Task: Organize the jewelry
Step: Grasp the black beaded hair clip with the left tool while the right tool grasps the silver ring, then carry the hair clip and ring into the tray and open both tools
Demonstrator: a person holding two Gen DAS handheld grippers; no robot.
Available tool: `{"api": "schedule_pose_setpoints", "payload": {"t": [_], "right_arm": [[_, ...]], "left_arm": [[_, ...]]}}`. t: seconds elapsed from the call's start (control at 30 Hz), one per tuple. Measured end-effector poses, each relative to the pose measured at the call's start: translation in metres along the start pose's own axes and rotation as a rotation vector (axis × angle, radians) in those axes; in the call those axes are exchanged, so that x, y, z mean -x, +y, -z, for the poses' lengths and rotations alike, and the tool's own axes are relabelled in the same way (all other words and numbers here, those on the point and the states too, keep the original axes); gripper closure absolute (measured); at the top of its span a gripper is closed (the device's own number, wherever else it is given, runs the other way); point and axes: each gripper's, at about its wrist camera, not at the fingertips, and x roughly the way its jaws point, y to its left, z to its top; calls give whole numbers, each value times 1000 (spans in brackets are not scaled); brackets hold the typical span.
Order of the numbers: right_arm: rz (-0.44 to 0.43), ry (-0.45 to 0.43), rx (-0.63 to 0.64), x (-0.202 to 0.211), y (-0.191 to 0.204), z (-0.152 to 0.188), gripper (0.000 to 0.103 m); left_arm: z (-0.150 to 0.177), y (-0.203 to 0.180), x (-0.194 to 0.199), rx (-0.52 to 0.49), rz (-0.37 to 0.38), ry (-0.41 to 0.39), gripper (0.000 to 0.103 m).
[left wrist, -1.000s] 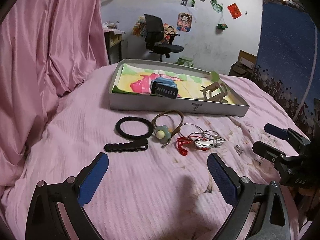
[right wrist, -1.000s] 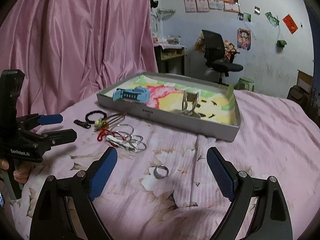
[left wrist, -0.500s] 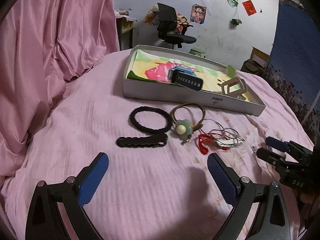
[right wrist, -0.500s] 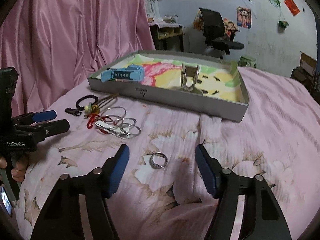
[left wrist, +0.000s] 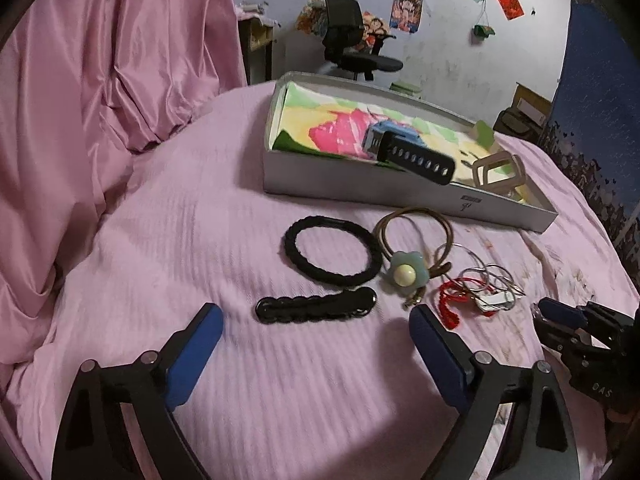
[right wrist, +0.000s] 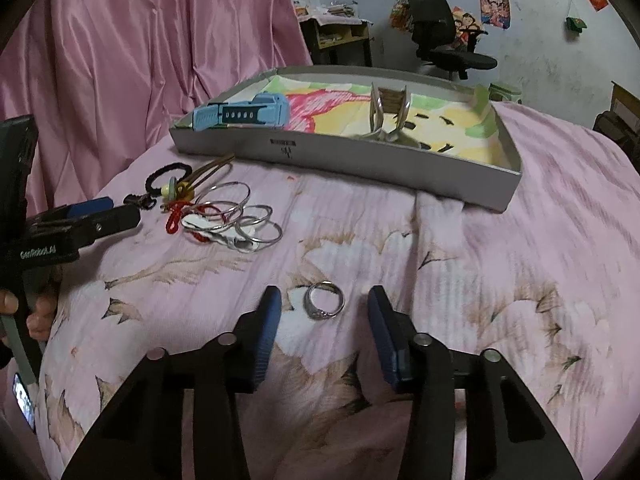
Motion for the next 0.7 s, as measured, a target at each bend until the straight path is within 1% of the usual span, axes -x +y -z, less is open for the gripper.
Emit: {"api": "schedule_pose_setpoints", "payload": {"t": [0.07, 0.17, 0.23, 0.3, 0.47, 0.6, 0.7], "right_arm": [[-9, 9, -1, -3, 1, 0, 67], [-17, 16, -1, -5, 1, 0, 70], [-27, 21, -4, -6, 1, 0, 75], [-34, 24, -5, -6, 1, 0, 78], [-44, 25, -10, -6, -2, 2, 82], [-45, 25, -9, -6, -2, 2, 82], [-46, 24, -8, -6, -3, 2, 83]], "left_arm": [[-2, 1, -3, -2, 1, 4, 18], [-3, 2, -4, 3, 10, 10, 24], [-3, 2, -4, 9, 13, 12, 28], [-4, 5, -5, 16, 14, 12, 31], [-3, 6, -4, 22, 9, 6, 46], [0, 3, -2, 4, 9, -1, 47], [3, -3, 2, -28, 5, -9, 47]]}}
